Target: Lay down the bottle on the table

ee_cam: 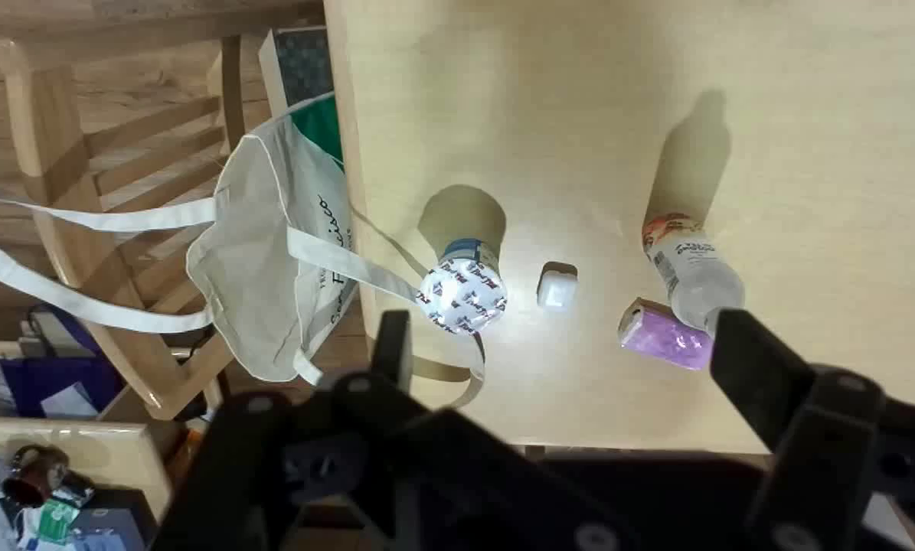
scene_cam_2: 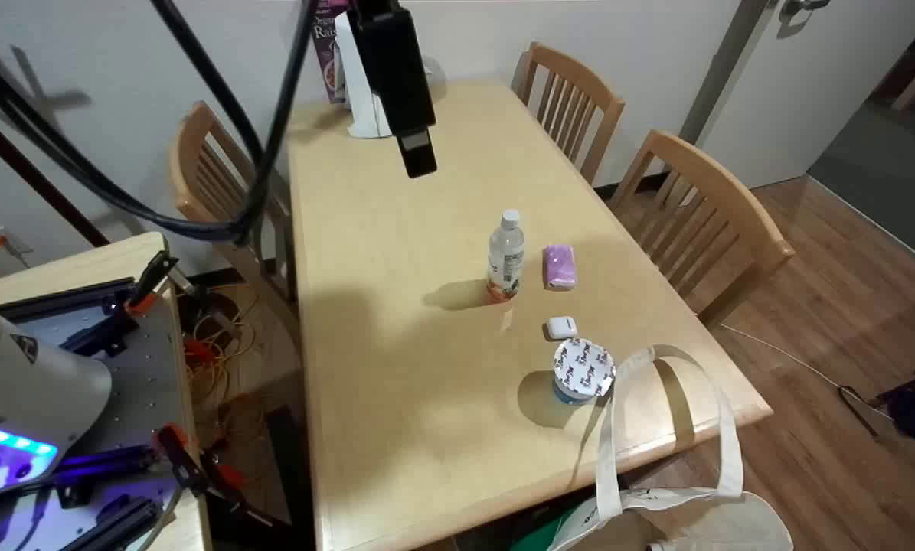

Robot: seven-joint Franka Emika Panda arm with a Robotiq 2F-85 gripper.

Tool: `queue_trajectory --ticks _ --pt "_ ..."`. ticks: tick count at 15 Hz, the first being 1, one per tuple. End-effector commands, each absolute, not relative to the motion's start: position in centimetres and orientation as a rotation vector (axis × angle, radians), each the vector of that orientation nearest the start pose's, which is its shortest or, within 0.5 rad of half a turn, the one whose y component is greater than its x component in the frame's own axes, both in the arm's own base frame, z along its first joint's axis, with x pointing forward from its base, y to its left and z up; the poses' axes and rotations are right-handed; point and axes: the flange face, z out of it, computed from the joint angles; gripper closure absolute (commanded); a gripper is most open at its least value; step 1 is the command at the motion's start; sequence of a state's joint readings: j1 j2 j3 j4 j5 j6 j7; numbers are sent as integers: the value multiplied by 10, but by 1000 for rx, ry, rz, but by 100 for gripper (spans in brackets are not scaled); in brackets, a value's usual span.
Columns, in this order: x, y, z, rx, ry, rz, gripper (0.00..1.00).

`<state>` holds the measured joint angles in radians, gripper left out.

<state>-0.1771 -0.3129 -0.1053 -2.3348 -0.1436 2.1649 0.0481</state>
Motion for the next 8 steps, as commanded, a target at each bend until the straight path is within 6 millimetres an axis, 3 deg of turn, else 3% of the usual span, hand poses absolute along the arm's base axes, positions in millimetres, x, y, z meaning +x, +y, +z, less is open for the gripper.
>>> queue_trajectory --ticks 1,6,8 --pt "445 -137 472 -3216 414 -211 0" --pt "445 -137 472 -3216 414 -211 0" --pt "455 -124 479 -3229 283 -263 0"
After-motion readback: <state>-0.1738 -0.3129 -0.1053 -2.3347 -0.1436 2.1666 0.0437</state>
